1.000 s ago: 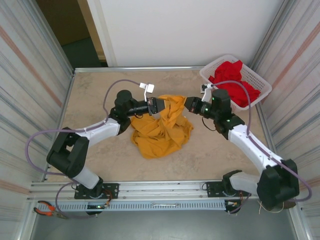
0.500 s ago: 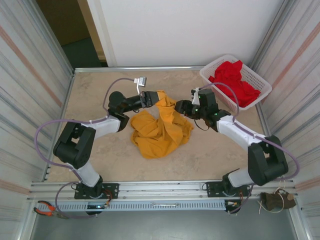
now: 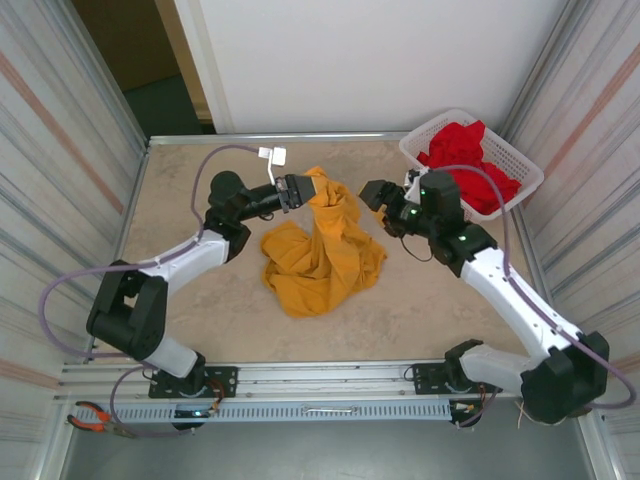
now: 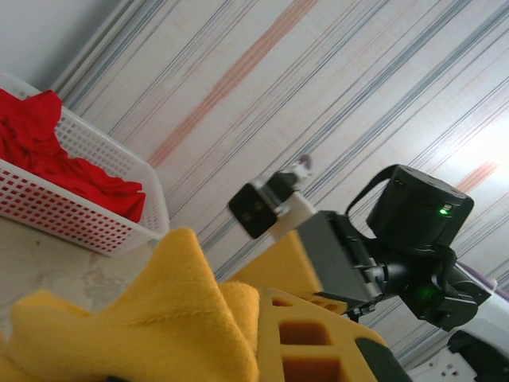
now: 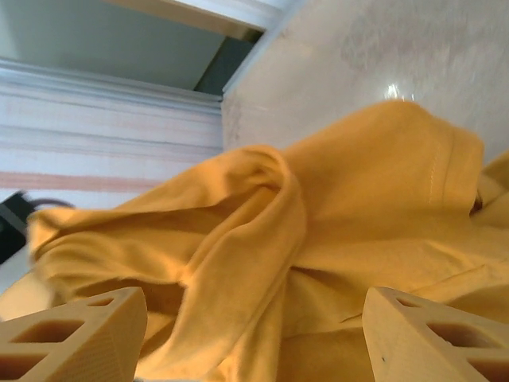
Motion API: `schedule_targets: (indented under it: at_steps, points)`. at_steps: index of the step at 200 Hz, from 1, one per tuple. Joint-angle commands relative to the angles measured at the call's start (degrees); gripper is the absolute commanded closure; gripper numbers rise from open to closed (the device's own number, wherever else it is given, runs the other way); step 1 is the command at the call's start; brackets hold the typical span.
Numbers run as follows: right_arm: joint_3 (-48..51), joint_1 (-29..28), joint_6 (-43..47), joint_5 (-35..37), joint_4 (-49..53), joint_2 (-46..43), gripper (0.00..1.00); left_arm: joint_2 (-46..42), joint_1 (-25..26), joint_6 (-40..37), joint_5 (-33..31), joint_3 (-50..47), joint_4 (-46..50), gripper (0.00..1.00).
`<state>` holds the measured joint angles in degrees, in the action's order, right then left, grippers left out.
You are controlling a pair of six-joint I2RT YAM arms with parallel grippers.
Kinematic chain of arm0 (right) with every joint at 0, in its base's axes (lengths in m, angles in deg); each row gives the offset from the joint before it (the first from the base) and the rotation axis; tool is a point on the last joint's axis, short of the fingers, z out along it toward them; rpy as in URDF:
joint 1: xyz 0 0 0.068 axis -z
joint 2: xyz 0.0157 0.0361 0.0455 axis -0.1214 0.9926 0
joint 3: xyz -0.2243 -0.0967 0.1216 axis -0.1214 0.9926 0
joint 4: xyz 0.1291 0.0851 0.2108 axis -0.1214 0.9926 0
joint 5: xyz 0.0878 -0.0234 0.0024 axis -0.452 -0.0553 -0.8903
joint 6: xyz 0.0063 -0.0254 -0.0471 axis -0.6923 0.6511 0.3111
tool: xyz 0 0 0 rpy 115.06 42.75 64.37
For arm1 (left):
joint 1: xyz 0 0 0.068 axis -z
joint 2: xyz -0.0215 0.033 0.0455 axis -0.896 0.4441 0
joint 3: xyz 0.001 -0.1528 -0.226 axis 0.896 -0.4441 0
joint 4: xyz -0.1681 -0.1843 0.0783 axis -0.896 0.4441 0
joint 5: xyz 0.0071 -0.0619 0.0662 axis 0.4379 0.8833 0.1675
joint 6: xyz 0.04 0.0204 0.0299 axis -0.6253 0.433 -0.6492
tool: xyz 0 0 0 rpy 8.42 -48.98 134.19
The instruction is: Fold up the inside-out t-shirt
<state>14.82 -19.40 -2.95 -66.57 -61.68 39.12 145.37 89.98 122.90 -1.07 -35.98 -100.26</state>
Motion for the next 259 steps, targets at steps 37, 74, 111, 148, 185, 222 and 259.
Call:
schedule_targets:
  at_steps: [37, 74, 111, 148, 185, 222, 259]
  points:
    - [-3.16, -5.27, -13.47, -2.84, -11.75, 9.03, 0.3, -4.05, 0.85, -10.5, -0.03, 2.78, 10.01, 1.0]
    - [-3.21, -7.72, -14.19, -3.24, -14.72, 12.14, 0.54, -4.4, 1.04, -11.91, -0.17, 2.86, 11.76, 1.0]
    - [0.05, -4.53, -10.77, -4.6, -20.96, 10.19, 1.0, -6.72, -1.09, -9.88, -6.42, 0.65, 11.54, 1.0]
    - [2.58, 1.89, -6.42, -17.84, -46.08, 9.22, 1.0, -6.91, -5.89, 0.26, -10.46, -5.33, 0.51, 0.93]
    - [-0.01, 2.37, -10.29, -26.71, -66.86, 12.82, 1.0, -3.31, -5.88, 3.89, -9.23, -5.97, -4.28, 0.75]
    - [-2.96, 3.09, -19.71, -30.48, -81.29, 18.94, 1.0, -2.49, -5.23, 3.22, -8.37, -5.87, -3.73, 0.53]
    - [-0.32, 5.36, -22.17, -30.79, -84.92, 20.79, 1.0, -10.83, -5.69, -6.78, -11.33, -5.54, 9.49, 0.48]
